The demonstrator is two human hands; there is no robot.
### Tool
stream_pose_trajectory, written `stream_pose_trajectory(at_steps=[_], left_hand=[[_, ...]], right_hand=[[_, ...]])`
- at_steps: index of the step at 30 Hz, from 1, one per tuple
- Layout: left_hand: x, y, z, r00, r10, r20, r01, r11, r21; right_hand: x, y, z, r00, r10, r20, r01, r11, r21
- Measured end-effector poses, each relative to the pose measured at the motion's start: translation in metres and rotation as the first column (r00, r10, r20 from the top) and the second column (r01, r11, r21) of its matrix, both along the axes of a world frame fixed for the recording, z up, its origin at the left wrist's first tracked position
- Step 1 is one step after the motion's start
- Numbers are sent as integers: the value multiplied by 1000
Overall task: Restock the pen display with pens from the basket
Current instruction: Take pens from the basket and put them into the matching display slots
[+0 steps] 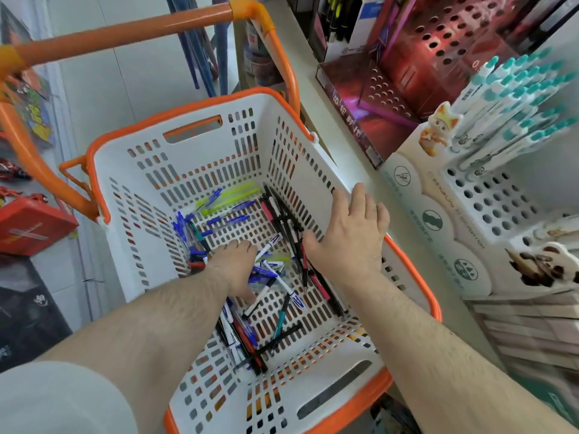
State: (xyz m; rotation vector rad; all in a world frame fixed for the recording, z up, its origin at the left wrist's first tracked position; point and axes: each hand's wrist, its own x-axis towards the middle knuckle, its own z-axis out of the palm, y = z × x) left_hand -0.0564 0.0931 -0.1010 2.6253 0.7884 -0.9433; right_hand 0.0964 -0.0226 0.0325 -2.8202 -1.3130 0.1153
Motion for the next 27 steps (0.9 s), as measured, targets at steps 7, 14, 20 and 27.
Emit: stream_pose_trajectory(at_steps=[7,14,20,27], left_hand=[[4,0,11,994,-107,32,108,994,-29],[22,4,50,979,8,205,21,990,-141],[35,-11,74,887,292,359,-181,933,-310],[20,-13,120,200,943,265,-461,329,-824]], right_hand=[[0,-2,1,1000,14,-9,-14,1000,4],[2,-1,6,998,10,-56,-11,1000,-3],[9,-3,26,948,-20,-317,69,987,146],[-19,-29,66,672,-52,-739,516,748,417]])
